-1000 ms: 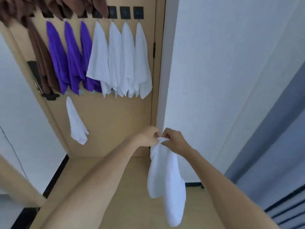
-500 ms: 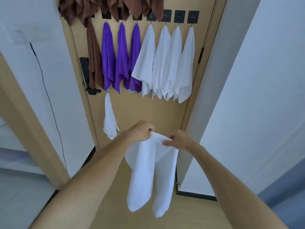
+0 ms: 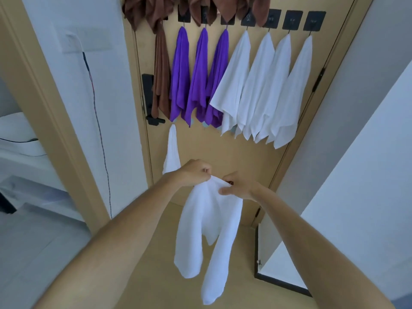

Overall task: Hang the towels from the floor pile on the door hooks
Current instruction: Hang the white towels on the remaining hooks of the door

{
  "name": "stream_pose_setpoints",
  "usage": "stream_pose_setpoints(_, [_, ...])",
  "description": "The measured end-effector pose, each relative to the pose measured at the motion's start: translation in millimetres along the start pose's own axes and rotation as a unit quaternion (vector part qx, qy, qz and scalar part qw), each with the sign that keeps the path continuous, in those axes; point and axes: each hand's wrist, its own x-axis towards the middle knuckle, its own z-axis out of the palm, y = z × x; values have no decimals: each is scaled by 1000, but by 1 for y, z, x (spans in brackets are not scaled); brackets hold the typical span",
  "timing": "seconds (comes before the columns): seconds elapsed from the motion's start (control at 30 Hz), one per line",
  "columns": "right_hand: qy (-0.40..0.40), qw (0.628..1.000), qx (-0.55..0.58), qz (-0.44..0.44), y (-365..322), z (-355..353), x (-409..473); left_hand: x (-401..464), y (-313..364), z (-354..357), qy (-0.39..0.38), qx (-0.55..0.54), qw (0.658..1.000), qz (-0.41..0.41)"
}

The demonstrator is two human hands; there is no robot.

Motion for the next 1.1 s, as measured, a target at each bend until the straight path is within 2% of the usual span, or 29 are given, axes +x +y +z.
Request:
stream_pose_setpoints(0.1, [-7, 1000, 2, -5, 6, -7, 25, 19, -21, -14, 24, 31, 999, -25])
stream_pose_setpoints(0.2, [-3, 997, 51, -50, -1, -18, 50, 41, -30, -21, 22, 58, 997, -40])
stream_pose_setpoints(0.37, [-5, 990, 92, -109, -4, -41, 90, 79, -17, -24, -27, -8, 998, -58])
stream_pose_setpoints(0.6, [-40, 991, 79, -98, 26, -65, 127, 125, -12, -40, -17, -33, 997, -63])
stream_pose_setpoints(0.83, [6, 993, 63, -101, 39, -71, 155, 156, -9, -41, -10, -28, 998, -48])
stream_pose_setpoints(1.1, [52, 986, 111, -110, 33, -61, 183, 176, -22, -49, 26, -10, 998, -54])
